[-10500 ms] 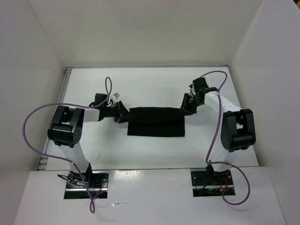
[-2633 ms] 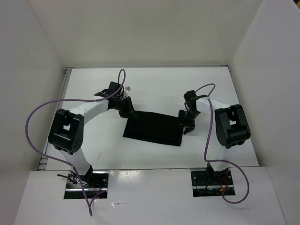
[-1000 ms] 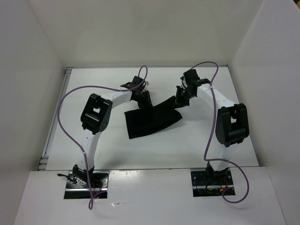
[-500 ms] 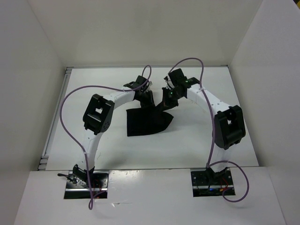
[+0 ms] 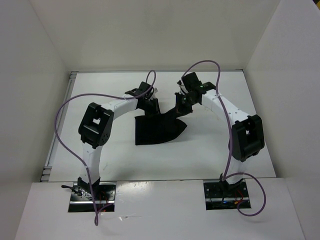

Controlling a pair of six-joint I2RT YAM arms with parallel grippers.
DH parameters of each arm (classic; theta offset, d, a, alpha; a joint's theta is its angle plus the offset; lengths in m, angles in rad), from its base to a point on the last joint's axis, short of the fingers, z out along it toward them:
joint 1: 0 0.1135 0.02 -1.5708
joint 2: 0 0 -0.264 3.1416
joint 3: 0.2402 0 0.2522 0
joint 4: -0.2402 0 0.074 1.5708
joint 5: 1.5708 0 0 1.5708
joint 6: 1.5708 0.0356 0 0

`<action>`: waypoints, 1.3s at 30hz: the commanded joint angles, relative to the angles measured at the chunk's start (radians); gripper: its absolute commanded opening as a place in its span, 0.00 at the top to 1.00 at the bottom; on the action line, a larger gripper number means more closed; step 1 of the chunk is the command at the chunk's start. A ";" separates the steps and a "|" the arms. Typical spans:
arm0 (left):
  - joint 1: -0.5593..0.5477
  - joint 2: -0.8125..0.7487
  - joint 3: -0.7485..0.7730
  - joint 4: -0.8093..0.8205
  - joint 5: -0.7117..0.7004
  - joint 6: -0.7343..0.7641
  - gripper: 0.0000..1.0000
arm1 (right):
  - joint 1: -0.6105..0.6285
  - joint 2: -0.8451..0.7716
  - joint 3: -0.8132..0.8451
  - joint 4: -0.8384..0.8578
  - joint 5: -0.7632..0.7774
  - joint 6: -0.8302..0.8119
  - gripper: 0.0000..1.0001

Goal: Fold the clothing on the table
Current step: Fold the skirt

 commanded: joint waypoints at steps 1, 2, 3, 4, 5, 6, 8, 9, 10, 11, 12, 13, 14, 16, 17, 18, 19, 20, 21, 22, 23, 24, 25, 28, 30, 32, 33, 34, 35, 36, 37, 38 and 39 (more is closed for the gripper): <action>-0.010 -0.102 -0.071 0.034 0.035 -0.007 0.72 | -0.004 -0.049 -0.001 0.008 0.009 -0.013 1.00; -0.010 -0.114 -0.094 0.034 0.044 -0.017 0.72 | -0.004 -0.049 -0.012 0.009 0.009 -0.013 1.00; -0.021 -0.123 -0.103 0.034 0.044 -0.017 0.72 | -0.014 -0.049 -0.012 0.009 0.009 -0.013 1.00; -0.021 -0.137 -0.112 0.034 0.044 -0.017 0.72 | -0.014 -0.049 -0.021 0.009 0.009 -0.013 1.00; -0.021 -0.137 -0.122 0.043 0.053 -0.017 0.72 | -0.014 -0.049 -0.021 0.018 0.018 -0.013 1.00; -0.030 -0.146 -0.145 0.043 0.053 -0.026 0.71 | -0.014 -0.049 -0.021 0.018 0.018 -0.013 1.00; -0.030 -0.147 -0.168 0.074 0.065 -0.037 0.71 | -0.032 -0.049 -0.044 0.018 0.007 -0.013 1.00; -0.030 -0.147 -0.188 0.083 0.093 -0.047 0.71 | -0.032 -0.049 -0.058 0.030 0.007 -0.004 1.00; -0.030 -0.147 -0.197 0.083 0.104 -0.059 0.71 | -0.032 -0.049 -0.058 0.030 -0.006 -0.004 1.00; -0.030 -0.147 -0.206 0.109 0.114 -0.060 0.71 | -0.044 -0.049 -0.070 0.039 -0.019 -0.004 1.00; -0.042 -0.137 -0.206 0.109 0.115 -0.072 0.71 | -0.044 -0.049 -0.071 0.039 -0.019 -0.004 1.00; -0.054 -0.137 -0.206 0.109 0.115 -0.072 0.71 | -0.053 -0.049 -0.081 0.050 -0.029 -0.004 1.00; -0.054 -0.128 -0.206 0.109 0.124 -0.072 0.71 | -0.054 -0.049 -0.092 0.050 -0.030 -0.004 1.00; -0.073 -0.116 -0.206 0.109 0.124 -0.072 0.71 | -0.064 -0.049 -0.092 0.059 -0.045 -0.004 1.00; -0.073 -0.104 -0.206 0.109 0.124 -0.072 0.71 | -0.073 -0.049 -0.103 0.059 -0.059 -0.004 1.00; -0.083 -0.104 -0.206 0.109 0.124 -0.072 0.71 | -0.073 -0.049 -0.103 0.070 -0.075 -0.004 1.00; -0.084 -0.090 -0.206 0.109 0.124 -0.072 0.71 | -0.083 -0.049 -0.103 0.070 -0.085 -0.004 1.00; -0.084 -0.081 -0.206 0.109 0.124 -0.072 0.71 | -0.083 -0.049 -0.103 0.079 -0.106 -0.004 1.00; -0.094 -0.065 -0.206 0.109 0.124 -0.072 0.71 | -0.083 -0.049 -0.103 0.079 -0.120 -0.004 1.00; -0.103 -0.065 -0.206 0.109 0.124 -0.072 0.71 | -0.083 -0.049 -0.103 0.093 -0.132 -0.004 1.00; -0.104 -0.049 -0.206 0.109 0.124 -0.072 0.71 | -0.092 -0.049 -0.113 0.093 -0.144 0.005 1.00; -0.104 -0.032 -0.206 0.109 0.124 -0.072 0.71 | -0.092 -0.049 -0.114 0.105 -0.155 0.005 1.00; -0.116 -0.022 -0.196 0.099 0.124 -0.063 0.71 | -0.092 -0.040 -0.114 0.117 -0.169 0.005 1.00; -0.125 0.021 -0.186 0.089 0.124 -0.063 0.71 | -0.124 -0.029 -0.143 0.143 -0.194 0.014 1.00; -0.134 0.034 -0.186 0.089 0.124 -0.053 0.71 | -0.144 -0.015 -0.153 0.156 -0.215 0.014 1.00; -0.134 0.048 -0.186 0.089 0.124 -0.053 0.71 | -0.173 0.006 -0.166 0.174 -0.229 0.027 1.00; -0.134 0.060 -0.186 0.089 0.124 -0.053 0.71 | -0.173 0.006 -0.178 0.174 -0.241 0.027 1.00; -0.134 0.061 -0.186 0.089 0.124 -0.053 0.71 | -0.185 0.006 -0.178 0.183 -0.252 0.027 1.00; -0.134 0.061 -0.186 0.080 0.124 -0.053 0.71 | -0.185 0.006 -0.190 0.183 -0.252 0.027 1.00; -0.134 0.061 -0.186 0.080 0.124 -0.053 0.71 | -0.185 0.006 -0.201 0.183 -0.252 0.027 1.00; -0.134 0.041 -0.186 0.080 0.113 -0.053 0.71 | -0.185 0.006 -0.201 0.183 -0.252 0.027 1.00; -0.134 0.030 -0.186 0.068 0.113 -0.053 0.71 | -0.185 0.006 -0.212 0.183 -0.252 0.027 1.00; -0.134 0.003 -0.186 0.068 0.113 -0.053 0.71 | -0.185 0.006 -0.212 0.183 -0.243 0.027 1.00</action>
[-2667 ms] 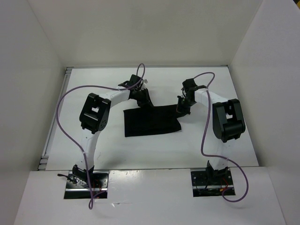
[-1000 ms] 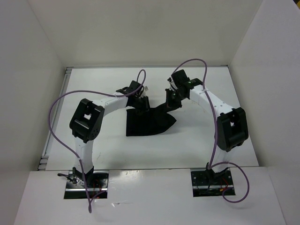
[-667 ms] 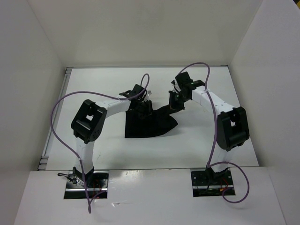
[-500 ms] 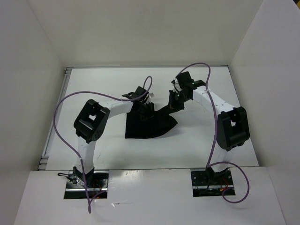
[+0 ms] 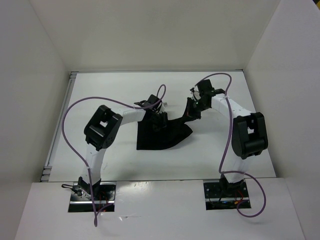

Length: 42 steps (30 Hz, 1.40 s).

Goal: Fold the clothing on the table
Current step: Fold the skirt

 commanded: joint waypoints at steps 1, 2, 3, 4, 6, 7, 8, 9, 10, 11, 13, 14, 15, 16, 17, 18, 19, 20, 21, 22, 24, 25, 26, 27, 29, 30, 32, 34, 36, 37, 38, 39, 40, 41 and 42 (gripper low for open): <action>-0.016 -0.016 -0.010 -0.069 -0.055 0.025 0.71 | -0.007 0.001 -0.012 0.060 -0.024 -0.005 1.00; -0.016 -0.034 -0.010 -0.069 -0.055 0.025 0.71 | -0.007 0.001 -0.022 0.051 -0.024 -0.005 1.00; -0.016 -0.053 -0.010 -0.078 -0.055 0.025 0.70 | -0.007 -0.009 -0.023 0.051 -0.024 -0.005 1.00; -0.016 -0.085 -0.010 -0.078 -0.055 0.025 0.70 | -0.007 -0.009 -0.023 0.051 -0.015 -0.005 1.00; -0.016 -0.123 -0.010 -0.102 -0.055 0.025 0.70 | -0.007 -0.018 -0.032 0.041 -0.015 -0.014 1.00; -0.016 -0.133 -0.010 -0.113 -0.055 0.034 0.70 | -0.007 -0.019 -0.032 0.041 -0.015 -0.014 1.00; -0.016 -0.142 -0.010 -0.113 -0.055 0.034 0.70 | -0.007 -0.019 -0.042 0.041 -0.015 -0.014 1.00; -0.016 -0.154 -0.022 -0.122 -0.055 0.034 0.70 | -0.007 -0.028 -0.042 0.041 -0.006 -0.014 1.00; -0.016 -0.154 -0.022 -0.122 -0.055 0.034 0.70 | -0.007 -0.028 -0.052 0.032 -0.006 -0.014 1.00; -0.016 -0.163 -0.034 -0.132 -0.055 0.034 0.70 | -0.016 -0.028 -0.052 0.032 -0.006 -0.023 1.00; -0.016 -0.173 -0.045 -0.144 -0.055 0.045 0.70 | -0.017 -0.028 -0.061 0.032 -0.006 -0.023 1.00; -0.016 -0.173 -0.045 -0.158 -0.055 0.057 0.70 | -0.017 -0.028 -0.061 0.032 -0.006 -0.023 1.00; -0.016 -0.173 -0.057 -0.158 -0.055 0.071 0.70 | -0.017 -0.028 -0.061 0.032 -0.006 -0.023 1.00; -0.016 -0.173 -0.058 -0.171 -0.055 0.071 0.70 | -0.017 -0.028 -0.061 0.032 -0.006 -0.023 1.00; -0.016 -0.173 -0.068 -0.181 -0.055 0.080 0.70 | -0.017 -0.028 -0.061 0.032 -0.006 -0.023 1.00; -0.016 -0.173 -0.080 -0.181 -0.055 0.080 0.70 | -0.017 -0.028 -0.061 0.032 -0.006 -0.023 1.00; -0.016 -0.173 -0.081 -0.181 -0.055 0.089 0.70 | -0.017 -0.028 -0.061 0.032 -0.006 -0.023 1.00; -0.016 -0.173 -0.093 -0.193 -0.055 0.099 0.70 | -0.017 -0.028 -0.061 0.032 -0.006 -0.033 1.00; -0.025 -0.163 -0.093 -0.205 -0.046 0.099 0.70 | -0.017 -0.028 -0.061 0.032 -0.006 -0.033 1.00; -0.025 -0.163 -0.093 -0.205 -0.037 0.109 0.70 | -0.017 -0.028 -0.061 0.032 -0.006 -0.033 1.00; -0.025 -0.163 -0.104 -0.205 -0.024 0.119 0.70 | -0.017 -0.028 -0.052 0.032 -0.006 -0.033 1.00; -0.025 -0.163 -0.113 -0.214 -0.015 0.119 0.70 | -0.017 -0.028 -0.052 0.023 -0.006 -0.033 1.00; -0.034 -0.163 -0.113 -0.215 0.002 0.128 0.70 | -0.017 -0.019 -0.043 0.023 -0.006 -0.033 1.00; -0.034 -0.163 -0.113 -0.215 0.017 0.128 0.70 | -0.017 -0.019 -0.042 0.023 -0.006 -0.033 1.00; -0.045 -0.163 -0.122 -0.215 0.061 0.128 0.70 | -0.017 -0.008 -0.042 0.023 -0.006 -0.033 1.00; -0.054 -0.154 -0.122 -0.215 0.062 0.128 0.70 | -0.017 -0.008 -0.042 0.023 -0.006 -0.033 1.00; -0.065 -0.154 -0.113 -0.215 0.072 0.128 0.70 | -0.017 0.001 -0.042 0.023 -0.006 -0.033 1.00; -0.065 -0.124 -0.104 -0.215 0.072 0.128 0.70 | -0.017 0.001 -0.042 0.023 -0.015 -0.033 1.00; -0.065 -0.095 -0.090 -0.205 0.083 0.137 0.70 | -0.017 0.001 -0.042 0.023 -0.015 -0.033 1.00; -0.065 -0.062 -0.070 -0.205 0.095 0.148 0.70 | -0.017 0.001 -0.042 0.023 -0.015 -0.033 1.00; -0.065 -0.047 -0.059 -0.205 0.096 0.148 0.70 | -0.017 0.001 -0.042 0.023 -0.015 -0.033 1.00; -0.065 -0.033 -0.047 -0.214 0.096 0.159 0.70 | -0.017 -0.008 -0.042 0.023 -0.015 -0.033 1.00; -0.065 -0.006 -0.035 -0.215 0.096 0.171 0.70 | -0.017 -0.008 -0.033 0.014 -0.027 -0.033 1.00; -0.065 0.007 -0.015 -0.215 0.096 0.171 0.70 | -0.017 -0.023 -0.033 0.014 -0.027 -0.033 1.00; -0.065 0.019 -0.005 -0.225 0.096 0.180 0.70 | -0.017 -0.043 -0.033 0.002 -0.036 -0.033 1.00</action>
